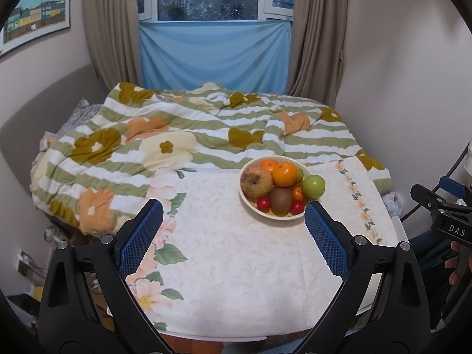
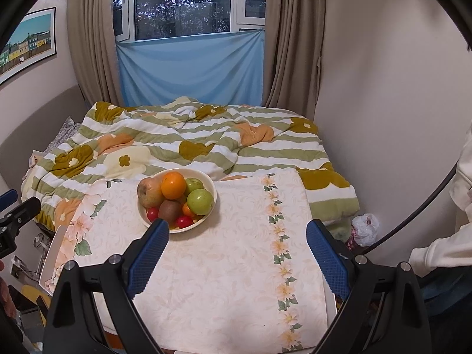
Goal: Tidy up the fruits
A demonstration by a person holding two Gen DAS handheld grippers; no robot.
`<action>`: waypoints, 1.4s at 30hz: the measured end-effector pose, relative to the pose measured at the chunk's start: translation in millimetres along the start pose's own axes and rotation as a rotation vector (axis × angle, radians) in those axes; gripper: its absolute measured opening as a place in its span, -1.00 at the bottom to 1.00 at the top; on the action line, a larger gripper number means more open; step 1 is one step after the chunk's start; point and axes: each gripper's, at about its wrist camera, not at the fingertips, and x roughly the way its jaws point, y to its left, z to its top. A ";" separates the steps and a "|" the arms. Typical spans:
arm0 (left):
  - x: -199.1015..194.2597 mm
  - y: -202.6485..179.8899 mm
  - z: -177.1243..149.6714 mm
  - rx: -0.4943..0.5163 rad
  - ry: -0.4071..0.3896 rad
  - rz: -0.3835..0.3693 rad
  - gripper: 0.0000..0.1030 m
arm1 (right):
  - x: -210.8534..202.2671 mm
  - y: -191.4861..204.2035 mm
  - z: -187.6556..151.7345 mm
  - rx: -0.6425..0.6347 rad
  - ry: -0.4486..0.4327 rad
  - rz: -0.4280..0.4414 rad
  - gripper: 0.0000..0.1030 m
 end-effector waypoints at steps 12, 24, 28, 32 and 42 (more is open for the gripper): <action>-0.1 4.2 0.2 0.014 -0.010 0.002 1.00 | -0.4 1.0 0.0 0.006 0.001 -0.008 0.80; 1.0 3.3 -1.1 0.012 -0.019 -0.011 1.00 | 0.3 0.8 0.1 0.004 0.001 -0.007 0.80; 1.4 4.0 -2.9 0.006 -0.015 -0.017 1.00 | 0.3 1.1 0.2 0.004 0.002 -0.006 0.80; 0.0 5.4 -4.3 -0.002 -0.021 -0.019 1.00 | 0.0 1.4 0.5 0.004 0.002 -0.006 0.80; -2.7 7.6 -2.2 0.035 -0.058 0.003 1.00 | -0.4 2.4 1.1 0.007 0.000 -0.008 0.80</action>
